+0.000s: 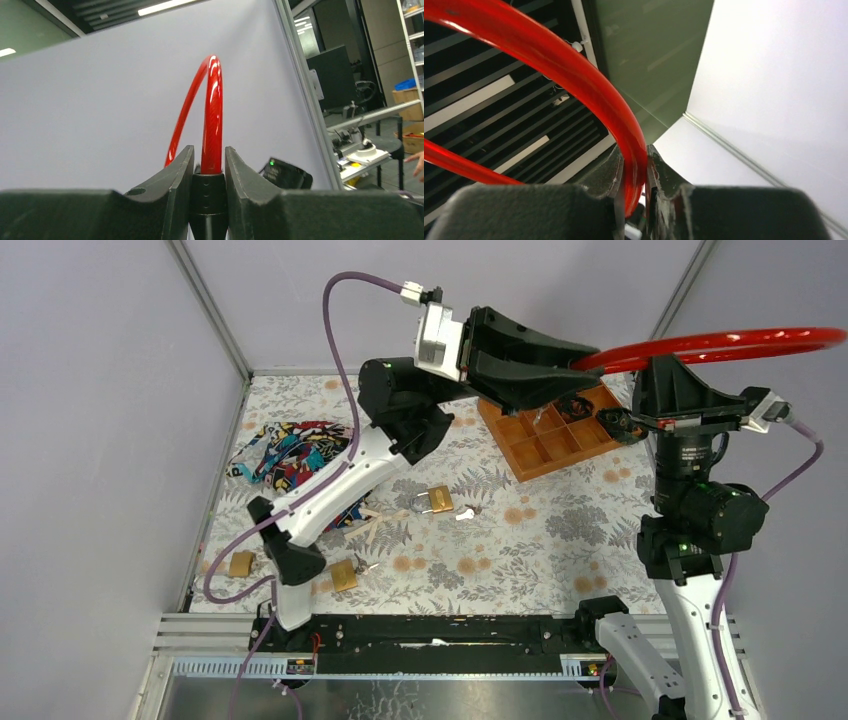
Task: Lock with the key
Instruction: Lock the lock.
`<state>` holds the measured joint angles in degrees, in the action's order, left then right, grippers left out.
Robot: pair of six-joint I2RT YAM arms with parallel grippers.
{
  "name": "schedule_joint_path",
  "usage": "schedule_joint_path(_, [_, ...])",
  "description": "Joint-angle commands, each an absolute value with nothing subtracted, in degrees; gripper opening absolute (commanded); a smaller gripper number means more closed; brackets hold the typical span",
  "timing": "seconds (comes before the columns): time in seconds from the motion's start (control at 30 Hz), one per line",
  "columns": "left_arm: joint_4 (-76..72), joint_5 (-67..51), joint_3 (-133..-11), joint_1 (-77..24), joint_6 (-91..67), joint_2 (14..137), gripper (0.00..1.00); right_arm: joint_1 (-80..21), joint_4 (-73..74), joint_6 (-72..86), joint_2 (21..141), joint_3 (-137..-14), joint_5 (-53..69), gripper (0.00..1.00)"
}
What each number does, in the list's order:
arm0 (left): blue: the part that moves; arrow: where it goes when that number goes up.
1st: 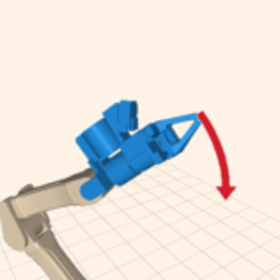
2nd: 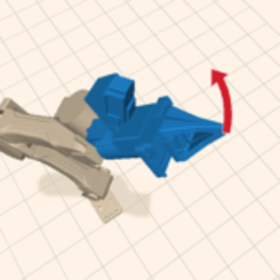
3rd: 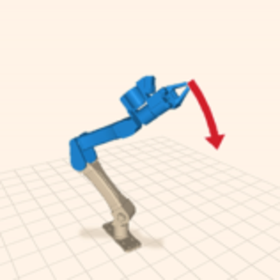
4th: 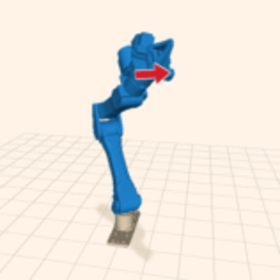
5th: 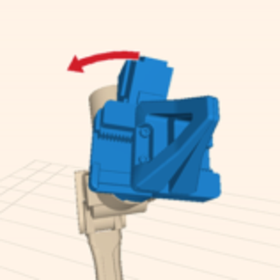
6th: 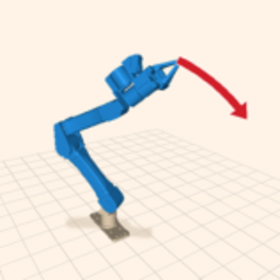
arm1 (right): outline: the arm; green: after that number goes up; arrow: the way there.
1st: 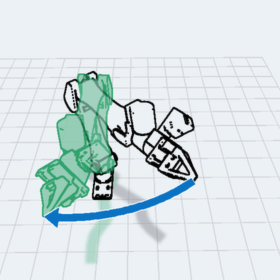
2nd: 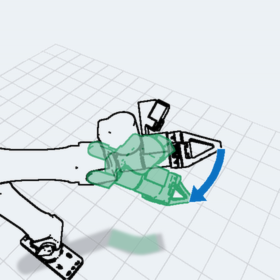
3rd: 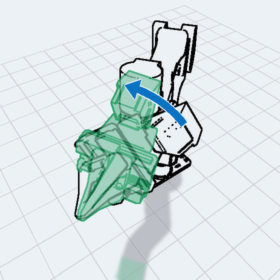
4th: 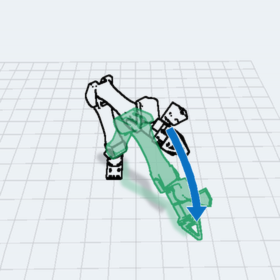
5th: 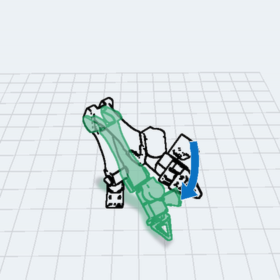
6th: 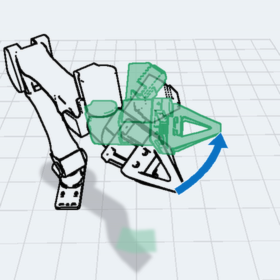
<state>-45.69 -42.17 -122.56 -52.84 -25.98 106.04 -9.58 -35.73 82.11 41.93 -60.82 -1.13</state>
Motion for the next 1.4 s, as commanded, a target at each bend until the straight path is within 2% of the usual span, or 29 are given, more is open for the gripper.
schedule_joint_path(0.0, [-45.2, -36.3, -135.6, -53.1, -25.7, 112.9, 0.00, -9.9, -31.3, 84.3, 42.5, -64.1, 5.2, 0.00])
schedule_joint_path(0.1, [-45.0, -36.1, -139.0, -53.5, -26.1, 115.0, 0.00, -9.9, -29.8, 83.0, 45.0, -68.5, 9.7, 0.00])
schedule_joint_path(0.43, [-43.8, -35.0, -126.2, -53.8, -24.2, 111.9, 0.00, -9.9, -31.1, 83.6, 47.9, -73.9, 16.6, 0.00])
schedule_joint_path(0.57, [-42.1, -35.0, -126.3, -53.8, -24.5, 112.3, 0.00, -9.9, -26.1, 79.3, 47.9, -76.3, 17.3, 0.06])
schedule_joint_path(0.63, [-41.3, -35.4, -124.2, -53.9, -24.3, 111.6, 0.00, -9.9, -24.4, 77.0, 47.9, -77.4, 18.0, 0.00])
schedule_joint_path(0.7, [-40.5, -35.3, -120.4, -53.8, -23.0, 110.1, 0.00, -9.9, -20.7, 73.8, 48.0, -79.3, 18.7, 0.00])
schedule_joint_path(0.8, [-39.0, -35.2, -114.1, -53.9, -19.3, 107.7, 0.09, -9.9, -13.2, 66.7, 47.6, -82.6, 18.0, 0.00])
schedule_joint_path(1.0, [-37.0, -30.0, -102.4, -53.8, -11.0, 102.8, 0.11, -9.9, -4.7, 58.3, 46.9, -86.4, 16.9, 0.00])
schedule_joint_path(1.13, [-34.8, -29.0, -100.0, -53.7, -10.6, 101.3, 0.14, -9.9, -3.4, 56.2, 47.9, -88.4, 20.1, 0.00])
schedule_joint_path(1.27, [-31.2, -24.9, -98.6, -53.3, -13.6, 100.3, 0.26, -9.9, -2.1, 53.9, 48.8, -91.3, 23.1, 0.00])
schedule_joint_path(1.37, [-28.7, -20.7, -98.9, -53.3, -15.8, 100.3, 0.28, -9.9, -2.7, 54.2, 49.0, -91.9, 24.7, 0.00])
